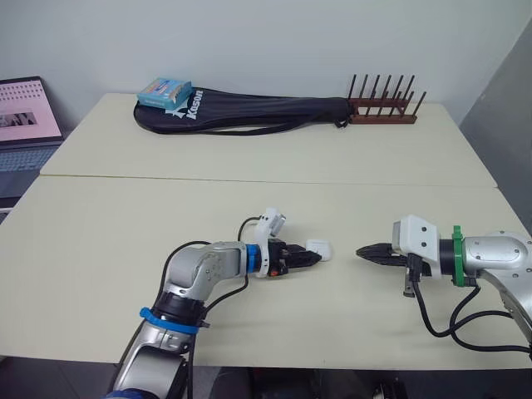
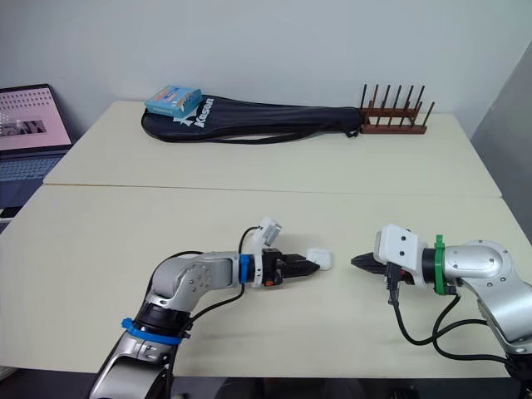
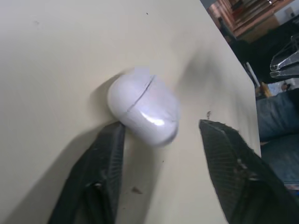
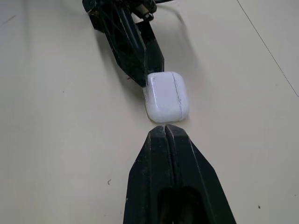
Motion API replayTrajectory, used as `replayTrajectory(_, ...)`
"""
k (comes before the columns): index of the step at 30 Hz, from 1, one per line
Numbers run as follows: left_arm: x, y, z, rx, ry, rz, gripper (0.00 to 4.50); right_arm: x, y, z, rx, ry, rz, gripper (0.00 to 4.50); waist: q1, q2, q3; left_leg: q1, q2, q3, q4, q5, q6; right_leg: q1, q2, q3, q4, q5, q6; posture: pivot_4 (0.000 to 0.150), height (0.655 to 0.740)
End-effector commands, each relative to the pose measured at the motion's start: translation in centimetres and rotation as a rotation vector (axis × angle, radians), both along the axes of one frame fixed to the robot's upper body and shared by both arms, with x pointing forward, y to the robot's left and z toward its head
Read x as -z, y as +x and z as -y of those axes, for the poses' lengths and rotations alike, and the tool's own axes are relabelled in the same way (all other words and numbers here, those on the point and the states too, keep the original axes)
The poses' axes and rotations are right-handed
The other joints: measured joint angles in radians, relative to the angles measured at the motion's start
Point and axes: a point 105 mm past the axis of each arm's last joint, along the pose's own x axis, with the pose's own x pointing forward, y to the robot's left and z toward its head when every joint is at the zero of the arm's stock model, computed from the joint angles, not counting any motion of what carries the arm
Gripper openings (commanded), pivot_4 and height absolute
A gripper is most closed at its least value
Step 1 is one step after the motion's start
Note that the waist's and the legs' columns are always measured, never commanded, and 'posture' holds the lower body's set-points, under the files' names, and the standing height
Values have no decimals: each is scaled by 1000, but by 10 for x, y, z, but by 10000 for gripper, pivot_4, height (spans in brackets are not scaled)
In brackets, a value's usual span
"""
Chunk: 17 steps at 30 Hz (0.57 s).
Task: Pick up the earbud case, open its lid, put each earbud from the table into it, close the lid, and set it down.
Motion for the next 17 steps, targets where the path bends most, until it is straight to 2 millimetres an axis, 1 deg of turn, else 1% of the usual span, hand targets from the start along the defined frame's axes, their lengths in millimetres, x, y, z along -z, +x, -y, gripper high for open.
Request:
replayTrajectory(1, 6, 2, -51, -77, 172, 126, 38649, -18, -1, 0, -37, -9, 42, 9389, -7, 0, 0, 1, 1, 0, -1, 0, 0, 0, 0, 0, 0, 0, 0, 1500, 7274)
replayTrajectory(3, -8, 5, -73, -113, 195, 219, 44685, -22, -1, 1, -52, -18, 43, 16488, -12, 0, 0, 2, 2, 0, -2, 1, -1, 0, 1, 1, 0, 0, 0, 1500, 7274)
replayTrajectory(4, -15, 5, -82, -118, 208, 276, 45000, -24, -1, 2, -59, -25, 40, 19565, -12, 0, 0, 2, 2, 0, -2, 1, -1, 1, 1, 0, 0, 0, 0, 1500, 7274)
replayTrajectory(5, -24, 4, -87, -104, 212, 339, 45000, -25, 0, 4, -65, -35, 37, 23859, -12, 0, 0, 2, 3, -1, -2, 1, -1, 1, 1, 0, 0, 0, 0, 1500, 7274)
replayTrajectory(6, -33, -1, -93, -68, 218, 404, 45000, -28, 0, 7, -73, -49, 38, 27486, -11, 0, 1, 2, 3, -1, -2, 1, -1, 1, 1, 0, 0, 0, 0, 1500, 7274)
replayTrajectory(8, -51, -16, -101, 31, 230, 532, 45000, -35, 2, 13, -91, -77, 60, 34857, -9, 0, 2, 0, 2, 0, -2, 1, -1, 0, 1, 0, -1, 0, 0, 1500, 7274)
replayTrajectory(10, -58, -31, -109, 107, 286, 612, 45000, -41, 4, 19, -108, -109, 79, 41831, -2, 1, 2, -5, 2, 1, -1, 1, -1, -5, -2, -1, -2, 0, 0, 1500, 7274)
replayTrajectory(12, -60, -39, -116, 129, 333, 633, 45000, -45, 5, 25, -122, -129, 83, 41831, 5, 1, 2, -9, 2, 2, -1, 1, -1, -9, -4, 0, -2, 0, 0, 1500, 7274)
replayTrajectory(14, -66, -46, -118, 146, 316, 644, 45000, -45, 4, 28, -137, -146, 74, 41831, 11, 1, 3, -9, 2, 3, -1, 0, -1, -9, -4, 0, -3, 0, 0, 1500, 7274)
replayTrajectory(17, -73, -48, -118, 147, 294, 669, 45000, -43, 5, 30, -151, -158, 69, 41831, 15, 1, 3, -9, 2, 3, -1, 0, -1, -9, -4, -1, -3, 0, 0, 1500, 7274)
